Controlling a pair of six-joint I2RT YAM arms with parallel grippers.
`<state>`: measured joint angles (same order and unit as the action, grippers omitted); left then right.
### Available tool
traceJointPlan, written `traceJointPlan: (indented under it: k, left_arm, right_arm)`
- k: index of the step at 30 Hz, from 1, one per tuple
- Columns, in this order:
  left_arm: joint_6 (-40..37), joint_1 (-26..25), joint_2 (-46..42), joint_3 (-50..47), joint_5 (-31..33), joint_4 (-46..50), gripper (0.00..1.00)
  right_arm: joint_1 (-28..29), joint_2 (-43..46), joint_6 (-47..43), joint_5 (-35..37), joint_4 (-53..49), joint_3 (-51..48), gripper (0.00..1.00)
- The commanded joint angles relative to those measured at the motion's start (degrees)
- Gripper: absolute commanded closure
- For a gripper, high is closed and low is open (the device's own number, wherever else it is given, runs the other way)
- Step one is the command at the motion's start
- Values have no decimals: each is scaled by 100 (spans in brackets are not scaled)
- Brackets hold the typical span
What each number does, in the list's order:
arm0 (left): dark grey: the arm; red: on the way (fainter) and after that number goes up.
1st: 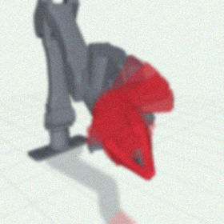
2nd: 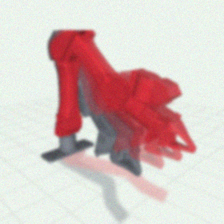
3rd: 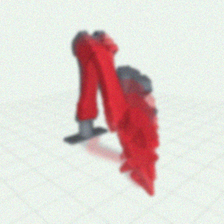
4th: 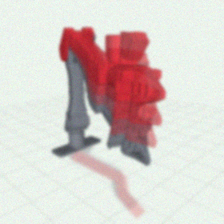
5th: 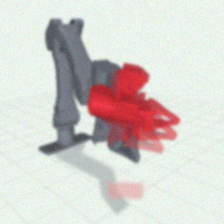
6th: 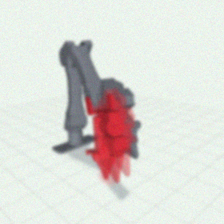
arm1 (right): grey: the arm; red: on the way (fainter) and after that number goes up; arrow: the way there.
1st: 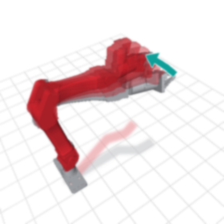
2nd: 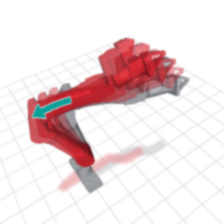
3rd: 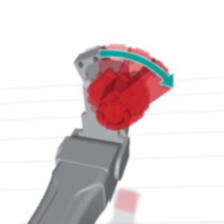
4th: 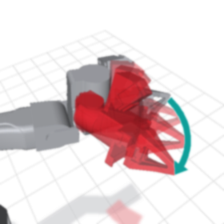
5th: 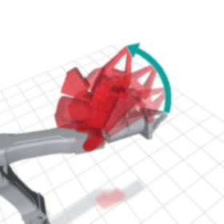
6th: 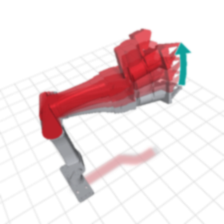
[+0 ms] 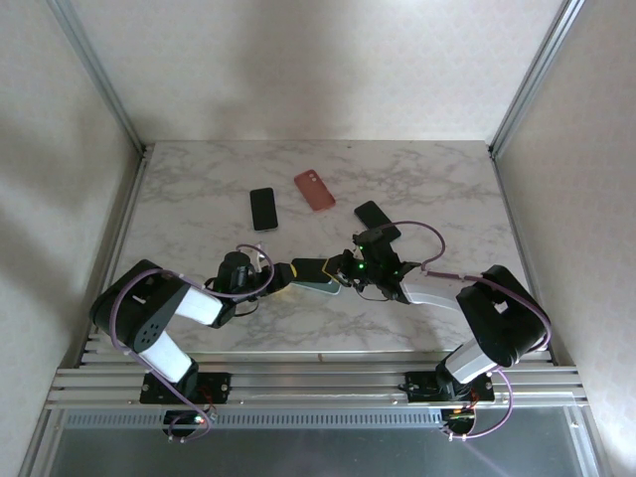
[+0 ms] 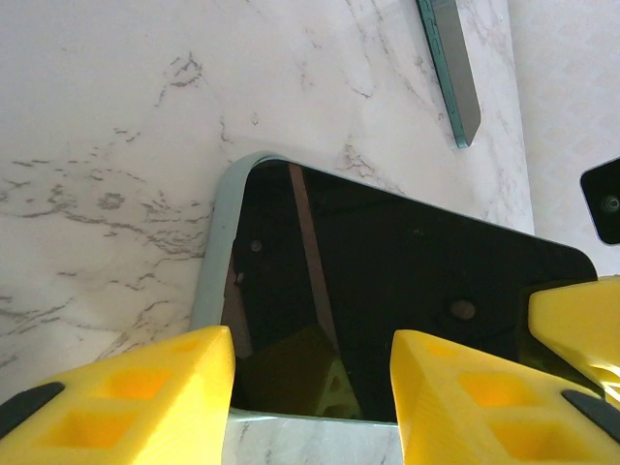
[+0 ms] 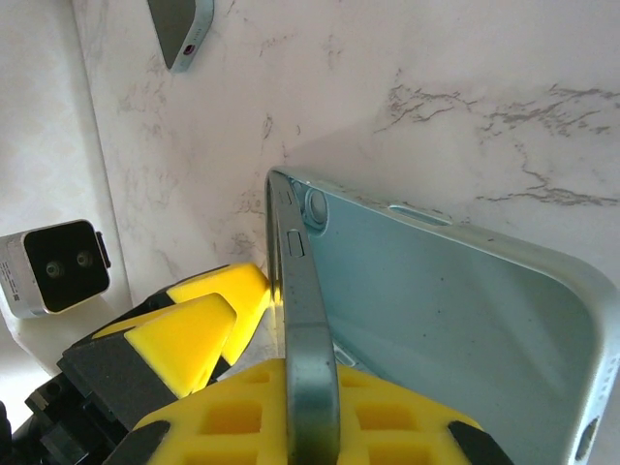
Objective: Put the phone into the phone case
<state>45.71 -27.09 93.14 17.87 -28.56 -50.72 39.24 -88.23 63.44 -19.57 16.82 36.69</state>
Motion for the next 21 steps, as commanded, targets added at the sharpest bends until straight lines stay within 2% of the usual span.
traceJointPlan:
  k: [1,6,13,21]
  left_arm:
    - [135,-165,31,-160,-134,546,54]
    - [177,-199,35,-201,-98,456,54]
    - [255,-252,36,-254,-71,319,54]
    - [324,-314,-28,-319,-18,190,54]
  right_arm:
    - [81,-194,-172,638,-1048,-150,96]
    - [144,-230,-303,744,-1314,31,92]
    - [179,-255,-441,828,-1634,251,80]
    - [223,-368,-568,874,-1916,543,78]
